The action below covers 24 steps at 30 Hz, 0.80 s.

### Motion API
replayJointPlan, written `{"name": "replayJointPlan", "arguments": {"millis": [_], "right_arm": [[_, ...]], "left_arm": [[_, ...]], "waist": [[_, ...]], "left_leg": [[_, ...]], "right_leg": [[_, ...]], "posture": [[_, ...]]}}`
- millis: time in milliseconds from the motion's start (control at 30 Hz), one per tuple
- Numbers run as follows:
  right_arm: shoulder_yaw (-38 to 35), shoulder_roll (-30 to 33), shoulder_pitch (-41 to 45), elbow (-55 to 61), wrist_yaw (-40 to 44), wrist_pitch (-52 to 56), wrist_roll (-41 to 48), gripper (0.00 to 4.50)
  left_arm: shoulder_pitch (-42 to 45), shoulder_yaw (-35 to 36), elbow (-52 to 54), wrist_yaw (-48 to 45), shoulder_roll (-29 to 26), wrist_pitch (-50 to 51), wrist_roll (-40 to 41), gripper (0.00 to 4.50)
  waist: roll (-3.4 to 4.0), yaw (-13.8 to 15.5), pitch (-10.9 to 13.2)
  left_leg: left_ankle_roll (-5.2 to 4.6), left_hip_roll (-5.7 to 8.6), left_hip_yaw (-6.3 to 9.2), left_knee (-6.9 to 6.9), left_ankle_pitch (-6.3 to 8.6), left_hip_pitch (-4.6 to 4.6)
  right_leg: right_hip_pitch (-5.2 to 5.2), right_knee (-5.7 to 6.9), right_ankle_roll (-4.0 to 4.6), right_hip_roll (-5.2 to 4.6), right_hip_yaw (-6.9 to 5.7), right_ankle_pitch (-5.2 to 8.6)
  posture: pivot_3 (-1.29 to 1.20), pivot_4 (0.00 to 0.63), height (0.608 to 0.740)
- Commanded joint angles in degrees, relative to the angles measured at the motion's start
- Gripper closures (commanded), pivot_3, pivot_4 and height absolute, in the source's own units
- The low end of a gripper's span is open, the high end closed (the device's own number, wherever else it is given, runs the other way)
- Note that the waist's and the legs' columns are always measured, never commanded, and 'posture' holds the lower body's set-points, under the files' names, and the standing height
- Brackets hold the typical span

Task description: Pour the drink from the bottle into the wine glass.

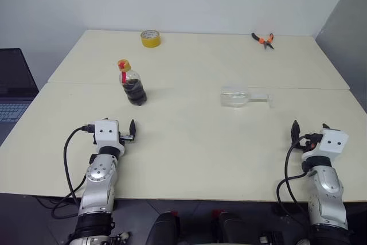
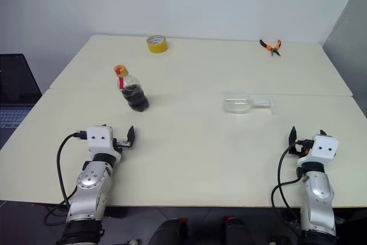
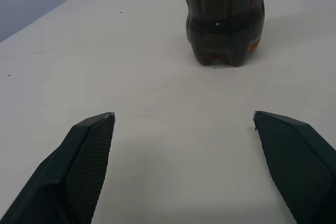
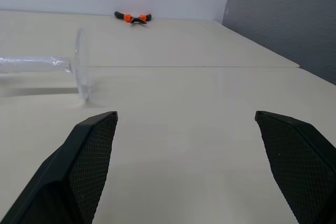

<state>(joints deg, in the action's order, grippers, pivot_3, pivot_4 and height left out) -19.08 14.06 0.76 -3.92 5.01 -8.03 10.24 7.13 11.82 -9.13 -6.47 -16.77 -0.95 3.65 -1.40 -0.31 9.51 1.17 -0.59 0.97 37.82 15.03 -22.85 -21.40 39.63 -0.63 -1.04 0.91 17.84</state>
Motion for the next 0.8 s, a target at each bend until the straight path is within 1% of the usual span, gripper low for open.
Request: {"name": "replayJointPlan", "arguments": {"millis": [33, 233, 300, 367, 433, 500, 533, 567, 700, 767, 800], "right_arm": [[-0.69, 0.63, 0.42, 2.06, 0.07, -0.33, 0.29, 0.00], [-0.57, 0.69, 0.15, 2.32, 0.28, -0.23, 0.27, 0.00], [-0.25, 0.98, -0.02, 2.52, 0.92, -0.33, 0.17, 0.00], [0.37, 1.23, -0.38, 3.67, 2.44, -0.08, 0.76, 0.00], [1.83, 1.74, -1.15, 7.27, 5.86, 0.90, 2.60, 0.00], [5.95, 5.10, -3.06, 15.04, 13.47, 2.17, 4.35, 0.00], [7.28, 6.41, -3.78, 17.60, 15.86, 2.81, 4.87, 0.00], [9.14, 8.62, -4.79, 21.31, 19.14, 5.17, 6.54, 0.00], [12.07, 13.05, -6.30, 28.11, 24.19, 11.13, 9.85, 0.00], [14.37, 14.85, -5.67, 30.32, 26.48, 13.82, 10.15, 0.00], [16.03, 15.51, -4.68, 31.54, 27.63, 15.55, 10.60, 0.00]], "left_arm": [[0.47, -0.29, 0.70, -0.58, -0.66, -2.69, -0.70, 0.02], [0.17, -0.34, 0.95, -0.58, -0.58, -2.32, -1.27, 0.02], [-0.38, -1.17, 1.26, -1.26, -1.24, -4.28, -2.47, 0.02], [-0.70, -1.10, 1.89, -2.36, -1.35, -5.69, -1.82, 0.02], [-0.75, -0.87, 2.22, -3.62, -1.82, -6.29, -0.99, 0.02], [-0.45, 0.02, 2.32, -4.62, -2.20, -5.47, 0.45, 0.02], [-0.32, 0.34, 2.26, -4.90, -2.33, -5.19, 0.90, 0.02], [0.04, 0.54, 1.87, -5.12, -2.78, -4.59, 0.98, 0.02], [1.00, 0.77, 1.36, -4.63, -3.70, -3.94, 0.36, 0.02], [3.14, 0.48, 1.31, -3.34, -4.00, 2.26, -0.10, 0.02], [4.31, 0.84, 1.90, -4.42, -3.87, 4.03, 1.95, 0.02]], "waist": [[0.00, 0.01, 0.00], [0.00, 0.01, 0.00], [0.00, 0.00, 0.00], [0.00, 0.00, 0.00], [0.02, 0.01, 0.01], [0.06, -0.02, 0.04], [0.11, -0.07, 0.07], [0.11, -0.13, 0.07], [0.07, 0.03, 0.04], [0.06, 0.14, 0.05], [0.04, 0.21, 0.06]], "left_leg": [[0.00, 0.00, 0.00, 0.00, 0.00, 0.00], [0.00, 0.00, 0.00, 0.00, 0.00, 0.00], [0.00, 0.00, 0.00, 0.00, 0.00, 0.00], [0.00, 0.00, 0.00, 0.00, 0.00, 0.00], [0.00, 0.00, -0.01, 0.00, 0.00, 0.00], [0.00, -0.01, 0.00, -0.01, 0.00, 0.00], [0.00, -0.01, 0.00, 0.00, 0.00, -0.01], [0.00, -0.01, -0.01, 0.00, 0.00, -0.01], [-0.01, -0.02, 0.14, 0.01, 0.00, 0.00], [0.00, 0.00, 0.16, 0.04, 0.00, -0.01], [-0.01, 0.02, 0.16, 0.06, 0.00, -0.01]], "right_leg": [[0.00, 0.00, 0.00, 0.00, 0.00, 0.00], [0.00, 0.00, 0.00, 0.00, 0.00, 0.00], [0.00, 0.00, 0.00, 0.00, 0.00, 0.00], [0.00, 0.00, 0.00, 0.00, 0.01, 0.00], [0.00, -0.01, 0.00, 0.00, 0.01, 0.00], [-0.01, -0.01, 0.00, 0.00, 0.00, 0.00], [-0.01, -0.01, 0.00, 0.00, 0.00, 0.00], [-0.01, -0.01, 0.00, 0.00, 0.01, 0.00], [0.07, -0.06, 0.00, 0.02, -0.12, 0.00], [0.11, -0.12, -0.01, 0.00, -0.14, 0.00], [0.12, -0.12, -0.02, -0.01, -0.13, -0.01]], "posture": [[0.00, 0.150, 0.740], [0.00, 0.150, 0.740], [0.00, 0.150, 0.740], [0.00, 0.150, 0.740], [0.00, 0.150, 0.740], [0.00, 0.150, 0.740], [0.00, 0.150, 0.740], [0.00, 0.150, 0.740], [0.00, 0.150, 0.740], [0.00, 0.150, 0.740], [0.00, 0.150, 0.740]]}}
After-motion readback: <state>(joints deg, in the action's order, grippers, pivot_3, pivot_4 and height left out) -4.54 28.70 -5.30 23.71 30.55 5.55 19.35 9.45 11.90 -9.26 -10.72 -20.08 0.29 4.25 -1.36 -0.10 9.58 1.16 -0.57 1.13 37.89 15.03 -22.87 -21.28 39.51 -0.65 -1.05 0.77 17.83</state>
